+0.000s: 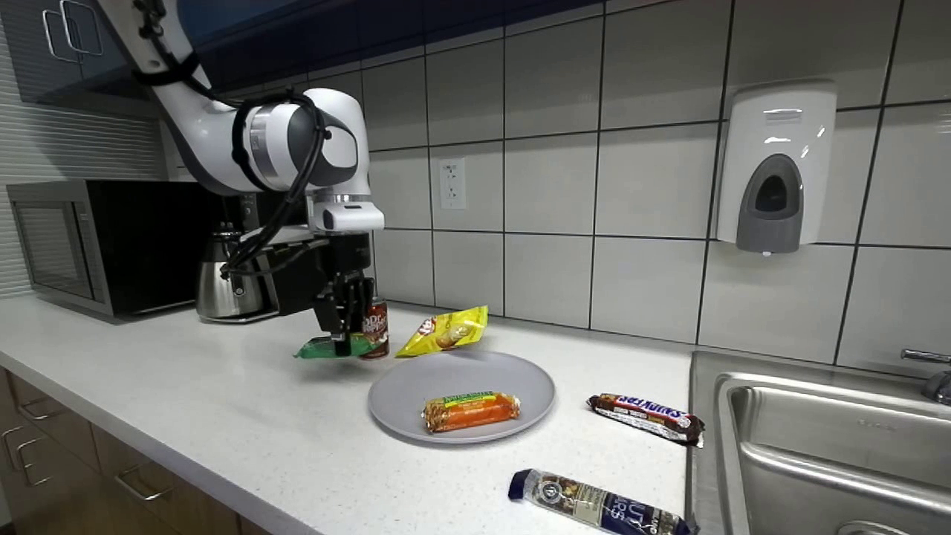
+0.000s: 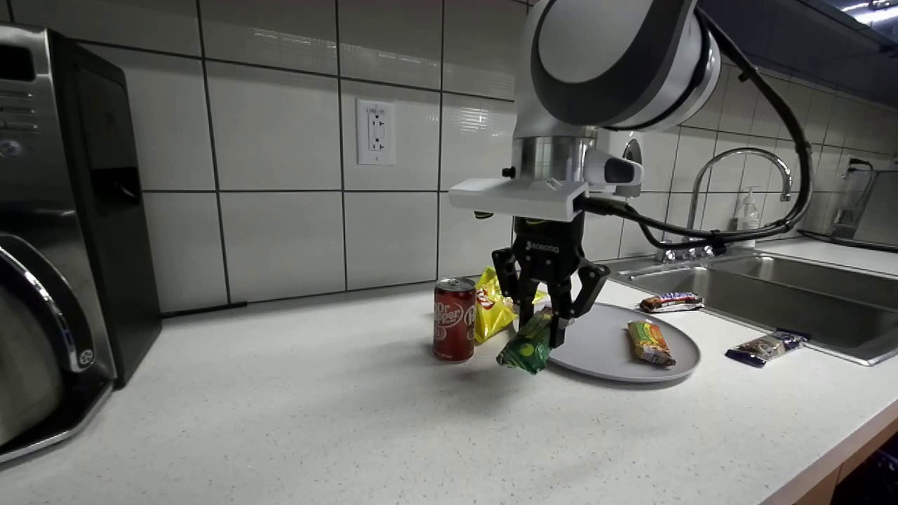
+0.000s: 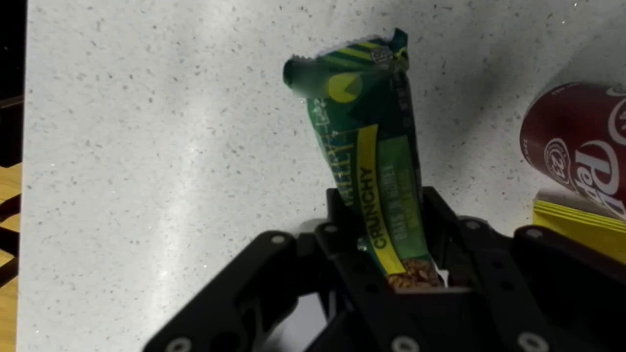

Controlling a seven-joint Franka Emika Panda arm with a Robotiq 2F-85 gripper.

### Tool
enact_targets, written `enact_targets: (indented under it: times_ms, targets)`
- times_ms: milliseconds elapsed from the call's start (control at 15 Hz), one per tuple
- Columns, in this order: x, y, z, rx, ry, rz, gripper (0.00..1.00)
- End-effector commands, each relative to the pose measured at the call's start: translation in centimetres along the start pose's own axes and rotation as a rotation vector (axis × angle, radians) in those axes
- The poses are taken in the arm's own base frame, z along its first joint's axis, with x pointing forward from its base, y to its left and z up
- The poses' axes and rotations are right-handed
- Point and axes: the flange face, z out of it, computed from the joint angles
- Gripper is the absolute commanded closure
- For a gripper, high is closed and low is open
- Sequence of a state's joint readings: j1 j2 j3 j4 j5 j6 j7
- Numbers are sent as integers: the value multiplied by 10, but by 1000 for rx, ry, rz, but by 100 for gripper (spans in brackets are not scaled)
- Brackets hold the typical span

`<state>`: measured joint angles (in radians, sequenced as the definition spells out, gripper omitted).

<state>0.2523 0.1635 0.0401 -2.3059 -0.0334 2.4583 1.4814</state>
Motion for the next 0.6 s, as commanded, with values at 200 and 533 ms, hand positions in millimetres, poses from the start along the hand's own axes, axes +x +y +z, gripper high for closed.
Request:
enact_targets:
  times_ms: [200,533]
  targets:
    - [9,22,-20,-1,9,-32,84]
    - [17,33,-23,-25,-8,-109,84]
